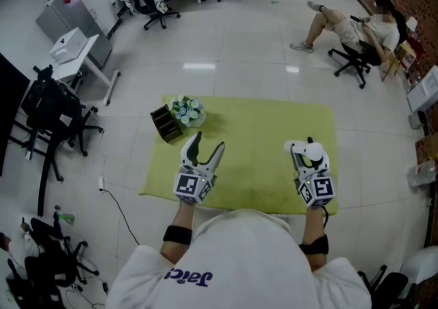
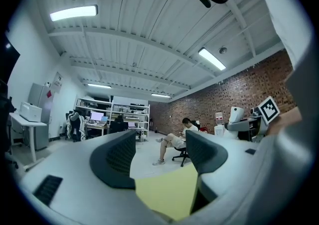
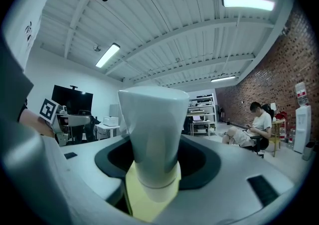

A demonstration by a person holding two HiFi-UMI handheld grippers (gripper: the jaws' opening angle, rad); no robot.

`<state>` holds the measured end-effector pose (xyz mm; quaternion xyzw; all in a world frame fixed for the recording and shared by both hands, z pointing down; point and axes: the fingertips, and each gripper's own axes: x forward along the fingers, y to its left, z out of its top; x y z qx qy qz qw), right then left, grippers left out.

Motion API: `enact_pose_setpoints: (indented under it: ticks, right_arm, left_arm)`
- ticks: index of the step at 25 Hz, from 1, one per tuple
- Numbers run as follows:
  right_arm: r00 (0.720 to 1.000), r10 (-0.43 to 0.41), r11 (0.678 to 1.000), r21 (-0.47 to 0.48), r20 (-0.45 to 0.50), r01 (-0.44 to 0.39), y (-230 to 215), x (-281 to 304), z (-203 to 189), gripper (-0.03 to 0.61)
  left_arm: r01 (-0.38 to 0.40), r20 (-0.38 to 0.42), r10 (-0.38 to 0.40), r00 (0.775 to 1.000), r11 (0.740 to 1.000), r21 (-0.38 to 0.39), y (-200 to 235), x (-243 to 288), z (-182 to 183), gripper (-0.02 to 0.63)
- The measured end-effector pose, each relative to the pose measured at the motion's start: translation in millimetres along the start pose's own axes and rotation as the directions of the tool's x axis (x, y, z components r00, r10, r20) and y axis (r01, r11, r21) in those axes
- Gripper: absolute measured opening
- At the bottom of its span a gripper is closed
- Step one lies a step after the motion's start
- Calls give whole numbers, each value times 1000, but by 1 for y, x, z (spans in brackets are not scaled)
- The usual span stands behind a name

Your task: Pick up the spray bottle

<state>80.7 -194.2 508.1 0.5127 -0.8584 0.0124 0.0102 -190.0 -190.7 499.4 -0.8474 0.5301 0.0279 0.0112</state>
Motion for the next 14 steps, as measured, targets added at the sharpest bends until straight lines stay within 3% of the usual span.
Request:
enact_pose_setpoints:
  ticks: [14]
  right_arm:
    - [1000,22,1000,-3,12,-22,4,9,7,245]
  left_arm:
    - [-4,11,4,1000,1000,-16,-3,3,9,321]
